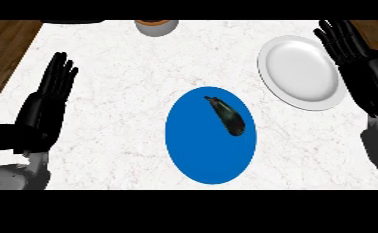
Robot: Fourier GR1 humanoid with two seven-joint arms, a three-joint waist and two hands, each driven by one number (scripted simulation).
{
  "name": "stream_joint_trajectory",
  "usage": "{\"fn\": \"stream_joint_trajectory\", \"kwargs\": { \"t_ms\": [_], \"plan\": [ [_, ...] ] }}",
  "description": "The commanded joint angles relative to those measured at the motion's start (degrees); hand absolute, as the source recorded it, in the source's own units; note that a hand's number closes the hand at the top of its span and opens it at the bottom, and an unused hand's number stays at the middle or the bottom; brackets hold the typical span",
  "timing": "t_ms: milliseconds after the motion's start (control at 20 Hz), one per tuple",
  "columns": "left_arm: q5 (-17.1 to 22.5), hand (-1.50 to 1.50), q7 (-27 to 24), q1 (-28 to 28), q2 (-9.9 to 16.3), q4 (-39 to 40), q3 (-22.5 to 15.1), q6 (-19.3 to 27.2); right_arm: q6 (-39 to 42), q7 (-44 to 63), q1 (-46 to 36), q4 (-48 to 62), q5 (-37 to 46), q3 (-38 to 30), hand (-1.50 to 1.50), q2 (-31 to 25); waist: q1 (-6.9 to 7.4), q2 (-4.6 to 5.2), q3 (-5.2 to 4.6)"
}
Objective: Pick the eggplant from the plate and place it in the plate
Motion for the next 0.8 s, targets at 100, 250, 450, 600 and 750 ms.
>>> {"fn": "stream_joint_trajectory", "kwargs": {
  "t_ms": [100,250,450,600,750],
  "plan": [
    [-1.85,0.0,4.58,1.5,-0.84,3.06,-3.39,0.77,12.65,5.85,-3.47,6.05,-9.19,8.51,1.5,5.26,3.16,1.16,0.04],
    [-3.46,0.0,6.92,2.13,-0.96,6.72,-5.51,1.34,19.98,10.69,-4.93,9.39,-16.57,14.82,1.5,10.74,7.03,3.4,0.19],
    [-3.05,0.0,8.59,3.65,-1.77,9.28,-6.97,0.73,18.74,-4.28,-14.2,0.17,18.96,18.68,1.5,-6.74,4.49,1.67,-0.01],
    [-3.96,0.0,9.92,2.88,-3.12,10.36,-7.04,2.85,13.74,-10.39,-4.11,18.73,10.48,17.6,1.5,6.68,3.61,2.3,0.28],
    [-5.45,0.0,9.63,2.71,-4.92,10.6,-8.57,4.52,19.95,-10.97,-0.07,23.84,-3.41,14.24,-1.5,12.47,3.07,2.53,0.4]
  ]
}}
